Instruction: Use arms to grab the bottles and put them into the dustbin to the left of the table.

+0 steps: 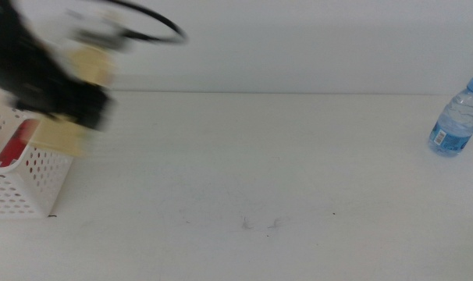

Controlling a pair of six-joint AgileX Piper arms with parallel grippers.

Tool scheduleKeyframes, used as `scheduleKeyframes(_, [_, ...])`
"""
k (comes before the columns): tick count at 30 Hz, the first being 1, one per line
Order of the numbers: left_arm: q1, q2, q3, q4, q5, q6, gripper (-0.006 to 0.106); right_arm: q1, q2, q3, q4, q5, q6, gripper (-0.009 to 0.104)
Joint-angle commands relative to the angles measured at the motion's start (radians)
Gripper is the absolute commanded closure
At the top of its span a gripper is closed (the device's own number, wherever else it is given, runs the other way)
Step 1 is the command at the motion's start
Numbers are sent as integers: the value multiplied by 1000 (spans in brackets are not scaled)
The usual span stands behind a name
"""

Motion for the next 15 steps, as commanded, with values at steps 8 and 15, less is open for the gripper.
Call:
scheduleKeyframes(8, [381, 52, -254, -26, 157, 139, 102, -5, -5, 3, -10, -10, -3, 6])
scheduleKeyframes(15, [456, 197, -277, -93, 155, 235, 102, -5, -5, 3, -10, -10, -3, 6])
